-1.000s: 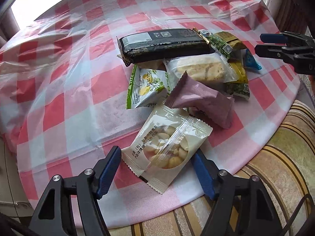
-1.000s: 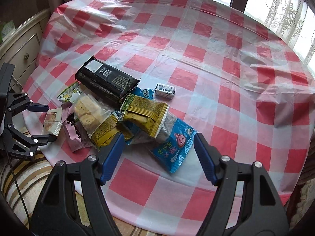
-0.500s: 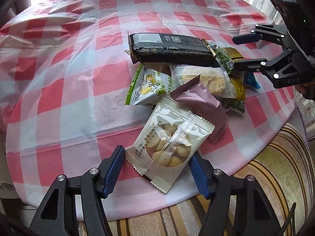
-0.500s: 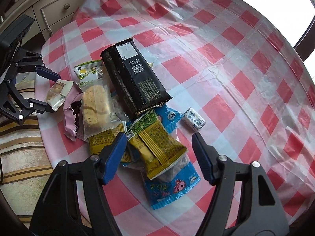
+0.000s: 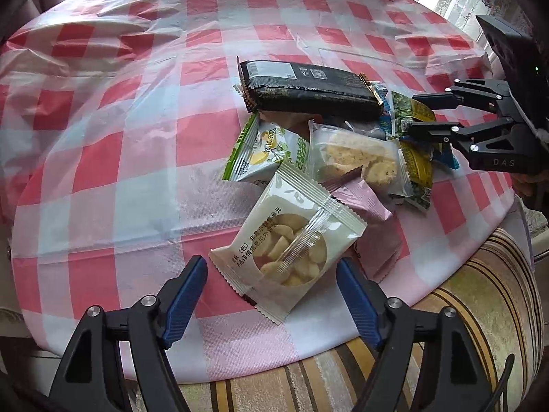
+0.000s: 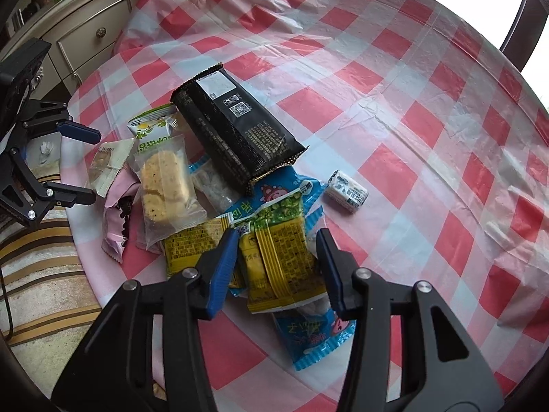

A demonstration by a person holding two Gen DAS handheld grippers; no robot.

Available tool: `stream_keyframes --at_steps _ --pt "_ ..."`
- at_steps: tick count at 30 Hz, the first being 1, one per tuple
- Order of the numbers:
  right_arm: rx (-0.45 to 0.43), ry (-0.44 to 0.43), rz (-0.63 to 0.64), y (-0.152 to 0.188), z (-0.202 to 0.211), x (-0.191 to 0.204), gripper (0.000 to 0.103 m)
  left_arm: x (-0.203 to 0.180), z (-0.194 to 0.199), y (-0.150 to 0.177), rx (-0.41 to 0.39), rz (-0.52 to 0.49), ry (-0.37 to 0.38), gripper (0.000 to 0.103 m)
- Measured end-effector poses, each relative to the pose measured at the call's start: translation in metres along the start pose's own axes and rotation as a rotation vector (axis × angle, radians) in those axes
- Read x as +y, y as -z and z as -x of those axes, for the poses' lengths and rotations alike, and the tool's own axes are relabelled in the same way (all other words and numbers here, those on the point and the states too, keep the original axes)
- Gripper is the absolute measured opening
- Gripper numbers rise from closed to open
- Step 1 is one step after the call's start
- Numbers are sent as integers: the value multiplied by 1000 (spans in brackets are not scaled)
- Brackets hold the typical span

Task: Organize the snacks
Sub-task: 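Grasp the cream cookie packet with the left gripper while the right gripper grasps the yellow-green bag, then carry both packets to the white box and release them from both grippers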

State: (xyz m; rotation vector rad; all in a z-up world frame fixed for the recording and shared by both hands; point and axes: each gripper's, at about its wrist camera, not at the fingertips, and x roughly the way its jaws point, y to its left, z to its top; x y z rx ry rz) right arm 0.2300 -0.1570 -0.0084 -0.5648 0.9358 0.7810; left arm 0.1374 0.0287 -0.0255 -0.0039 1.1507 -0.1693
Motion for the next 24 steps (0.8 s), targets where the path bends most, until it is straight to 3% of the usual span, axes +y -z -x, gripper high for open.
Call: stream_keyframes --at_steps 7,10,13,15,24 --pt "-12 -38 -15 9 0 0 56 -8 -15 -10 -4 -195 35 84" --pt "-5 -27 -18 9 -1 0 49 -2 -19 -15 2 -184 62 71" --pt "-12 -19 -27 11 1 3 46 4 -17 -15 -1 -146 105 67" --pt "-27 -8 -50 13 4 3 44 5 -14 -13 -4 -128 123 51" --pt "-127 10 -177 27 29 9 40 9 3 3 -20 18 90 49"
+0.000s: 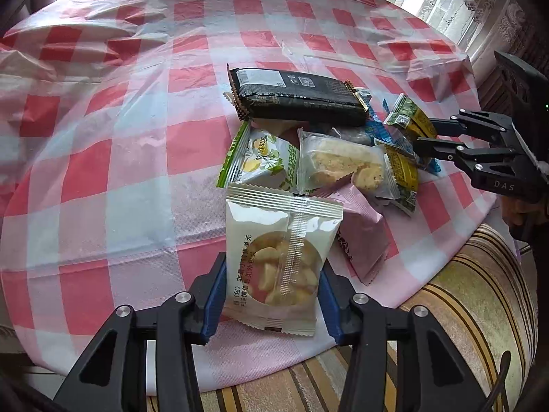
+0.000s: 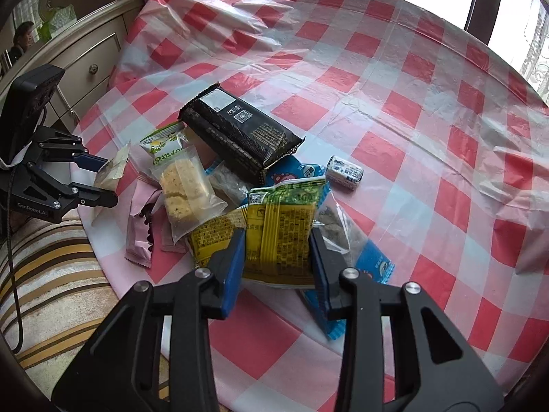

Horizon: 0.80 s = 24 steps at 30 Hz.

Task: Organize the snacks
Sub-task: 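Carry both packets to the white box and release them from both grippers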

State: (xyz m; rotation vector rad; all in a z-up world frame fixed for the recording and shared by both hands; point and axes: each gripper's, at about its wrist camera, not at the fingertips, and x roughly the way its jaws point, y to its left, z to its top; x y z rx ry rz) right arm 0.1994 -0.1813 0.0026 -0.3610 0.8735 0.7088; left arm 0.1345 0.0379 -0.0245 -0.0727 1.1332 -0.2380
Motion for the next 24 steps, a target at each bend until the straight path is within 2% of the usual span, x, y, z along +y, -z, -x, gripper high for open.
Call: stream_keyframes --at_steps 4,10,17,24 --pt "-45 18 -66 6 16 -1 40 -4 12 5 -29 18 -76 49" --pt "-75 60 -135 26 41 0 40 -11 33 6 -93 65 -94 49" --pt "-79 96 -248 55 67 -13 40 -45 40 0 -136 62 -53 49" --pt "-85 124 -324 86 91 -25 40 -92 33 -1 -124 4 8 49"
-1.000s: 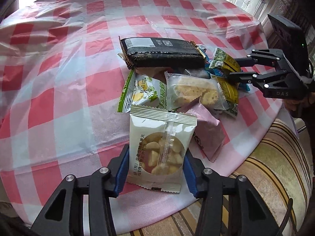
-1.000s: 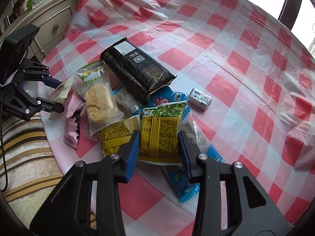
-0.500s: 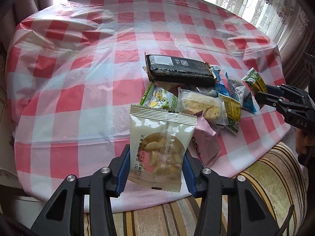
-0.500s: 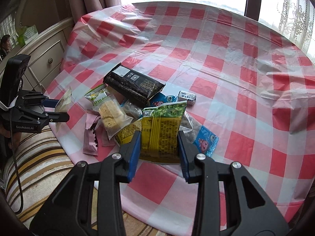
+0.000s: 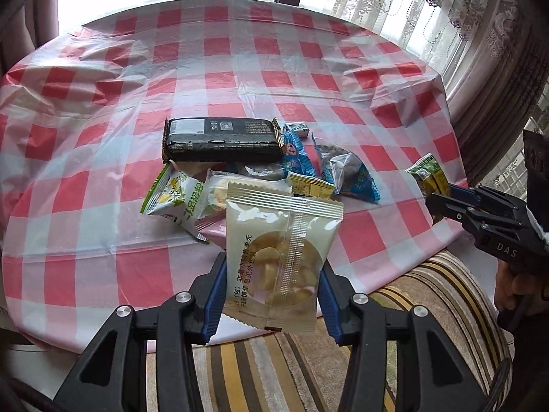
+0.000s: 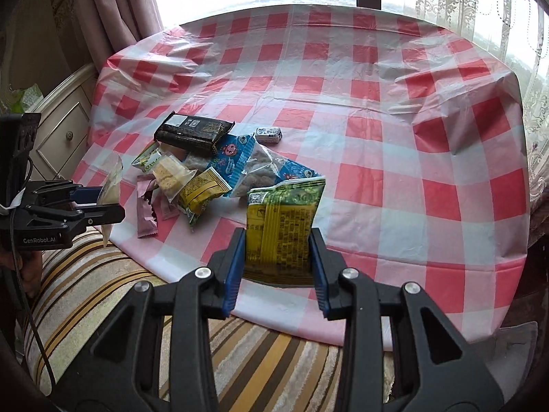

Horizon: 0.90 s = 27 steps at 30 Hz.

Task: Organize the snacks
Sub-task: 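Carry both packets to the white box and release them from both grippers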

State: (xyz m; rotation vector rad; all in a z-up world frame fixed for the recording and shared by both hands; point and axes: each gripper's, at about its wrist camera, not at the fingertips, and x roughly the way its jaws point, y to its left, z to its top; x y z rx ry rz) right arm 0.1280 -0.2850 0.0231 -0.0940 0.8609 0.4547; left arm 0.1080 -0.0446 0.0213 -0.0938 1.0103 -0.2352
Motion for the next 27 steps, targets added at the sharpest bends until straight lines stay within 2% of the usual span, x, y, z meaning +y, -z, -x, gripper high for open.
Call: stream_keyframes --at_steps 20,27 --pt "-26 167 -139 55 63 -68 40 -122 -11 -5 32 -199 129 49" --pt "-27 267 -225 81 86 -105 40 -160 -18 -6 45 -245 186 49"
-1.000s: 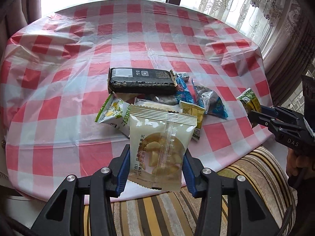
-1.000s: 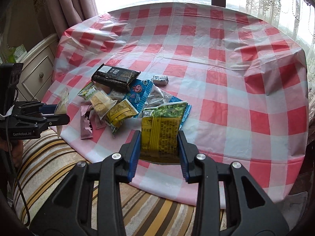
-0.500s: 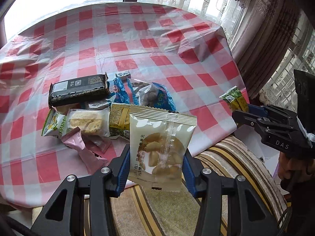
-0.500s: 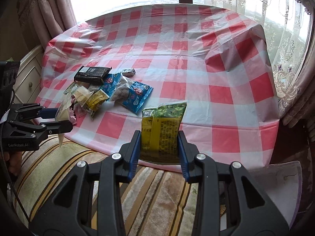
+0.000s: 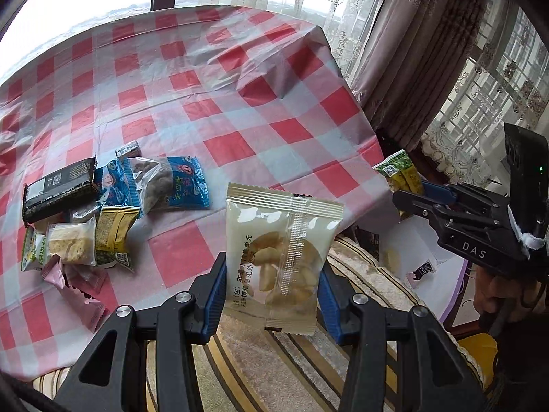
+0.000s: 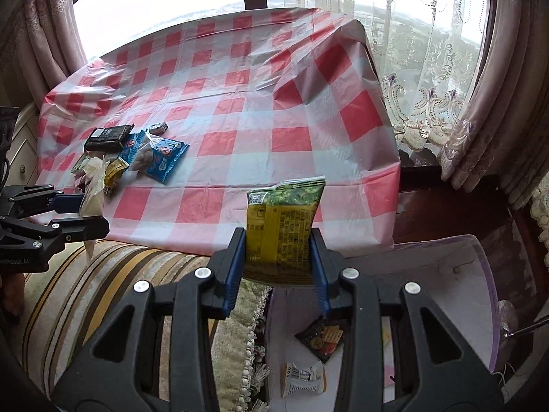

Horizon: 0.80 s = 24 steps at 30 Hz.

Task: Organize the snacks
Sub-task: 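Carry both packets to the white box and release them from both grippers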

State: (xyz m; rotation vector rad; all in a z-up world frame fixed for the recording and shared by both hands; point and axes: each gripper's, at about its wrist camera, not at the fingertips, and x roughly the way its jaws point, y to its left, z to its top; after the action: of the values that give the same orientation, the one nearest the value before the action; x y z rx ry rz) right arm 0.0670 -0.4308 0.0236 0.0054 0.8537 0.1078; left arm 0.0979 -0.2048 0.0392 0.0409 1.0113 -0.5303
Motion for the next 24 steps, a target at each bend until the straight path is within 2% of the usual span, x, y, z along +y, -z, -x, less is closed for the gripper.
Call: stream_keyframes --at_steps 11,16,18,20,22,24 --pt "-1 139 -147 19 20 -74 40 -73 -30 -16 42 -106 117 49" --pt "-18 193 -176 21 27 -93 40 -106 -46 -23 65 -163 164 49" --pt "-24 221 -180 21 28 -98 43 -117 -51 -25 68 -187 174 50" --pt "-37 244 -181 20 31 -101 54 -128 -55 -28 66 -209 189 50" --pt "-55 262 -185 18 35 -102 61 -135 -58 -30 66 -221 213 52" --pt "-71 283 -182 17 38 -101 67 -140 -61 -33 69 -226 226 58"
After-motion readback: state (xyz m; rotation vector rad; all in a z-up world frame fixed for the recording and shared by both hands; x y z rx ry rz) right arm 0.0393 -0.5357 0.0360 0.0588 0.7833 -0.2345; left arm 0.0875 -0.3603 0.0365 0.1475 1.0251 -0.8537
